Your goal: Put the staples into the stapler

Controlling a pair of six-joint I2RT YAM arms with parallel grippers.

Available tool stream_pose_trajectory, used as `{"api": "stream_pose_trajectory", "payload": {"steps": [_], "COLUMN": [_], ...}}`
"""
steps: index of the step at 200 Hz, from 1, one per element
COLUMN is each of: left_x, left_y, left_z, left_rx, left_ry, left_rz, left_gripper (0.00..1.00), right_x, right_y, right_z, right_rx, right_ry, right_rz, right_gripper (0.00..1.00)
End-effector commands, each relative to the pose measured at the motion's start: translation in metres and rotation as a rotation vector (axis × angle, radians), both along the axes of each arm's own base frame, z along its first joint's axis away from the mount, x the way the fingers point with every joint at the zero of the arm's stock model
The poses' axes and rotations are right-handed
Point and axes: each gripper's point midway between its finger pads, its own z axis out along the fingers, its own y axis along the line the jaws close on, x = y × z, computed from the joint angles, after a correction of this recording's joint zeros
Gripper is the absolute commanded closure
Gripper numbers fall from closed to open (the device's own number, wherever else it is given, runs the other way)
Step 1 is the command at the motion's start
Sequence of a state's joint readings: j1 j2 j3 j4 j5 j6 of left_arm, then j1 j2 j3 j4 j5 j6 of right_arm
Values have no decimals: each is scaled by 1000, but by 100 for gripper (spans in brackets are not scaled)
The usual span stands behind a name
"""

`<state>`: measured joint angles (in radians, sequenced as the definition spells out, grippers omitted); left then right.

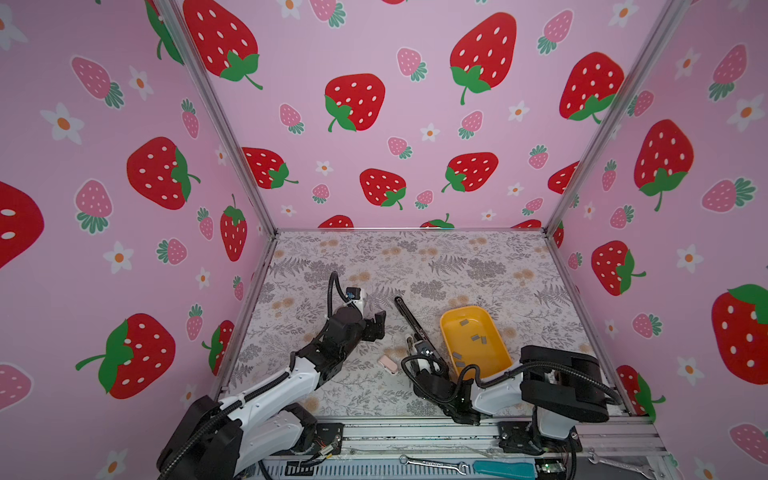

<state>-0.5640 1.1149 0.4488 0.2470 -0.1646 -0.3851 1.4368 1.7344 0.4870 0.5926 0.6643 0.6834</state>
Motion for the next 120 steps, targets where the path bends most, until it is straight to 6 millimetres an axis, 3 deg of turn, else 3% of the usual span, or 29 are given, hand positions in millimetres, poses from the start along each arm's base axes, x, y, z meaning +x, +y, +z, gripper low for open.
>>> {"api": "stream_pose_trajectory", "payload": {"steps": [1,76,120], "left_x": [7,11,2], "left_y": [0,-20,-27], "left_z": [-13,-50,-57], "left_rx": [6,53,72], "left_ry": [7,18,-14], "left_rz": [-8,-128,-220], "left_gripper": [11,15,16], "right_x": [-8,-8,-4], "right_y": [-11,28,28], "right_z": [-25,-16,-23], "right_rx": [-95,-56,-45], "right_ry": [29,9,29], "right_rz": [56,126,110], "right_gripper": [77,79,80]}}
